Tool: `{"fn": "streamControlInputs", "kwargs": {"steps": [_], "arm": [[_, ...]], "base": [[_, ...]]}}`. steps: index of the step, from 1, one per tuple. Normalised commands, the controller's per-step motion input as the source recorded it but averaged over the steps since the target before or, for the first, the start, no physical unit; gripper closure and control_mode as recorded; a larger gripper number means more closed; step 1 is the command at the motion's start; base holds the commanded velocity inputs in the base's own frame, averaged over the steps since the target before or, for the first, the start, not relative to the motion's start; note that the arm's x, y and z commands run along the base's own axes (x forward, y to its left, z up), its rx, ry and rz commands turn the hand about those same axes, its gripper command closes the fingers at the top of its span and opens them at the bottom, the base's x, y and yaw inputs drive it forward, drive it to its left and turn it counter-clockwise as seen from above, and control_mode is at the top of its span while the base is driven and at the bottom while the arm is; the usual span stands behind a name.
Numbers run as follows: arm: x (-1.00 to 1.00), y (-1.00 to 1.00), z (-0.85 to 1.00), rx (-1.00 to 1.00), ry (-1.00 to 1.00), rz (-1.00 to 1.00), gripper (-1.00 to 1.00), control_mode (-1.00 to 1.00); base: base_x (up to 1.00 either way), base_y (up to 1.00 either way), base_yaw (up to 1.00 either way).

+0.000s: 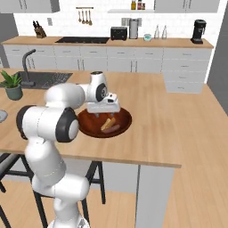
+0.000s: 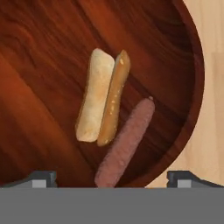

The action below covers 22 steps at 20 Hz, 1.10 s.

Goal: Place one bun and one sausage from the bowl on each plate.

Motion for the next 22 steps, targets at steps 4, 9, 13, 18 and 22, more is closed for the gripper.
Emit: {"fn": "streamControlInputs", "kwargs": {"steps": [4,9,13,18,22], "arm": [[0.45,0.04,-0.48,0.0,0.07,-0.25,-1.0,-1.0],[0.46,0.11,-0.55,0.0,0.05,-0.16,-1.0,-1.0],[0.38,-0.02,-0.57,0.0,0.03,-0.18,-1.0,-1.0],[0.26,0.0,-0.51,0.0,0.0,-0.17,-1.0,-1.0],[0.08,0.0,-0.6,0.0,0.0,-0.16,-1.0,-1.0]], "base": [[0.0,0.0,0.0],[0.0,0.0,0.0],[0.0,0.0,0.0],[0.0,0.0,0.0],[0.0,0.0,0.0]]}}
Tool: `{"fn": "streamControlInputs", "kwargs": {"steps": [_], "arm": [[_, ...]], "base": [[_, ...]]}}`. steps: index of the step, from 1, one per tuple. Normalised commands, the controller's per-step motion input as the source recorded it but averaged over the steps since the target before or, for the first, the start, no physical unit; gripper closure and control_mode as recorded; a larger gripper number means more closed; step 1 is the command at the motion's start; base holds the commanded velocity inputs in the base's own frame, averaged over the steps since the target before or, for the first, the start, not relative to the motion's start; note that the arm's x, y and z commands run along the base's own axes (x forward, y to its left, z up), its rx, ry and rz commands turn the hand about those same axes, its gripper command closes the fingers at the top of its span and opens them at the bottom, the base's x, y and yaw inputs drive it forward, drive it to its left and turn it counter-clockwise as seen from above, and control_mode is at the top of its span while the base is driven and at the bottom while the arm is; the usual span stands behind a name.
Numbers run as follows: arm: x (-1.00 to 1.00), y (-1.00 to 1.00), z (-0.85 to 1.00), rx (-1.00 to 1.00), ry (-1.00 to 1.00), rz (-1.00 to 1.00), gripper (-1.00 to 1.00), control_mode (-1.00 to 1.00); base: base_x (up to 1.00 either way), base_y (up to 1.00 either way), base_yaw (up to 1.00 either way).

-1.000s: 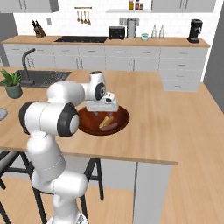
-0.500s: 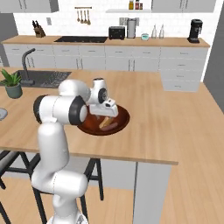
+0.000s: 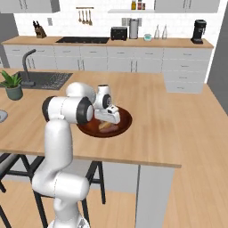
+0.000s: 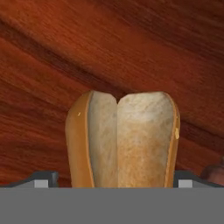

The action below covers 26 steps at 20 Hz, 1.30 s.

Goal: Place one bun and one sausage from the bowl on each plate.

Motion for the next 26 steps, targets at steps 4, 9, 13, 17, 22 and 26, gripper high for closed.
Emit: {"fn": "streamControlInputs", "kwargs": {"steps": [4,9,13,17,22,26], "arm": [[0.0,-0.03,-0.54,0.0,0.0,-0.14,1.0,-1.0],[0.0,-0.18,-0.47,0.01,0.0,-0.15,1.0,-1.0],[-0.1,-0.49,0.47,0.29,-0.13,-0.14,1.0,-1.0],[-0.24,-0.43,1.0,0.42,-0.29,-0.14,1.0,-1.0],[-0.75,0.49,1.0,0.16,-0.39,-0.23,1.0,-1.0],[-0.76,0.6,0.8,-0.05,-0.2,-0.13,1.0,-1.0]], "base": [[0.0,0.0,0.0],[0.0,0.0,0.0],[0.0,0.0,0.0],[0.0,0.0,0.0],[0.0,0.0,0.0],[0.0,0.0,0.0]]}}
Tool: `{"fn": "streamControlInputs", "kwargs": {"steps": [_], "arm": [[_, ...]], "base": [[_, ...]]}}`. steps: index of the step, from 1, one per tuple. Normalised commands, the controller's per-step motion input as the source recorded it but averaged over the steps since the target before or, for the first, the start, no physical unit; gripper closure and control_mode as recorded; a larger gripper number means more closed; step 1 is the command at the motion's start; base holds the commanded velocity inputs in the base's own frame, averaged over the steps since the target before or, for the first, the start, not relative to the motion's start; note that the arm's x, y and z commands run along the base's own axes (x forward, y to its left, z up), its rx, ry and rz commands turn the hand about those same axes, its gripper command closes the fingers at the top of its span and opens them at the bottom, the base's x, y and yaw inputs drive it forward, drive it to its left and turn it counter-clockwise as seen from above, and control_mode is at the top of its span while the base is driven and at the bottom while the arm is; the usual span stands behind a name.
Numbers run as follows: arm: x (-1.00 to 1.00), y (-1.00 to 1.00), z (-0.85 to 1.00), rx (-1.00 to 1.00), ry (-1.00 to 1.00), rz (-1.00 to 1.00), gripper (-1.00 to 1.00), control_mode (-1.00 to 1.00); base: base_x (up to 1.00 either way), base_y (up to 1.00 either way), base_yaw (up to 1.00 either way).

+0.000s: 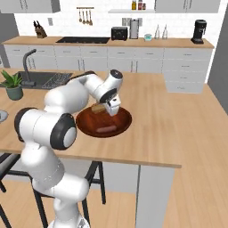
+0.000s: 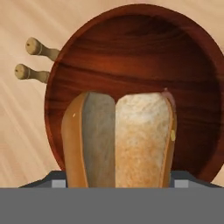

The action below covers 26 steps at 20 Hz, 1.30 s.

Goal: Place one bun and one sausage from the bowl on each plate.

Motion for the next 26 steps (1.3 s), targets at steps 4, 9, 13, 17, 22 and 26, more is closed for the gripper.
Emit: {"fn": "streamControlInputs", "kwargs": {"steps": [4,9,13,17,22,26], "arm": [[-0.09,0.39,0.03,-0.21,0.01,-0.02,1.0,-1.0],[0.0,0.33,0.0,-0.19,0.03,-0.01,1.0,1.0],[0.0,0.0,0.0,0.0,0.0,0.0,1.0,1.0],[0.0,0.0,0.0,0.0,0.0,0.0,1.0,1.0],[0.0,0.0,0.0,0.0,0.0,0.0,1.0,1.0],[0.0,0.0,0.0,0.0,0.0,0.0,1.0,1.0]], "base": [[0.0,0.0,0.0],[-0.02,0.08,0.0],[-0.54,0.8,-0.02],[-0.59,0.93,0.0],[-0.23,1.0,-0.02],[-0.28,1.0,-0.06]]}}
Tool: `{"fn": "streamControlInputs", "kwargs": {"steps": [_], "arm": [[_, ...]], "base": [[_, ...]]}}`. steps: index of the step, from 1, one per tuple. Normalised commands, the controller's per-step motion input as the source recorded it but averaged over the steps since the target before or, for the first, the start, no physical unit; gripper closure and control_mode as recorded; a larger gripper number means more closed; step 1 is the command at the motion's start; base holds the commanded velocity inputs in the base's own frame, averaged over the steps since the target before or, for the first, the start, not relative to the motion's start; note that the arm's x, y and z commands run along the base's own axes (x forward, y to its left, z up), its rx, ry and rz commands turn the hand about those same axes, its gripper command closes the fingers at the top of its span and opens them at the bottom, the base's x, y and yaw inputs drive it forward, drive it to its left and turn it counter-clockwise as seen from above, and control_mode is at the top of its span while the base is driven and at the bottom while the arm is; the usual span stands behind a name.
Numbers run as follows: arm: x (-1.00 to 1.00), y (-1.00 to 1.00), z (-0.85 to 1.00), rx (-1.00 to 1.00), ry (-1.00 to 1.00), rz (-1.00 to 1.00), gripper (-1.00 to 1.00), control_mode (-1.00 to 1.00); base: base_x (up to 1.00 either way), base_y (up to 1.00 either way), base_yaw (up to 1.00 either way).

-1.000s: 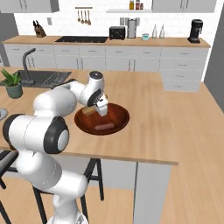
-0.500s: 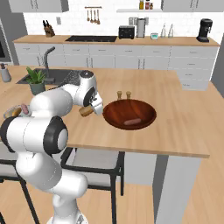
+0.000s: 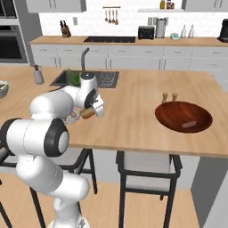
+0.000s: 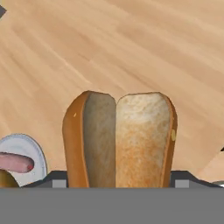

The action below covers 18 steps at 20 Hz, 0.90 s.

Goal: Place one bun and one sausage from the bowl on each plate.

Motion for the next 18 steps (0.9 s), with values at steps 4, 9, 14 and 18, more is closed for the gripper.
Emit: {"fn": "streamControlInputs", "kwargs": {"steps": [4,9,14,18], "arm": [[0.0,0.0,0.0,0.0,0.0,0.0,1.0,1.0],[0.0,0.0,0.0,0.0,0.0,0.0,1.0,1.0],[0.0,0.0,0.0,0.0,0.0,0.0,1.0,1.0],[0.0,0.0,0.0,0.0,0.0,0.0,1.0,1.0]], "base": [[-0.31,1.0,-0.09],[-0.24,1.0,-0.1],[-0.09,1.0,-0.07],[0.08,1.0,0.03]]}}
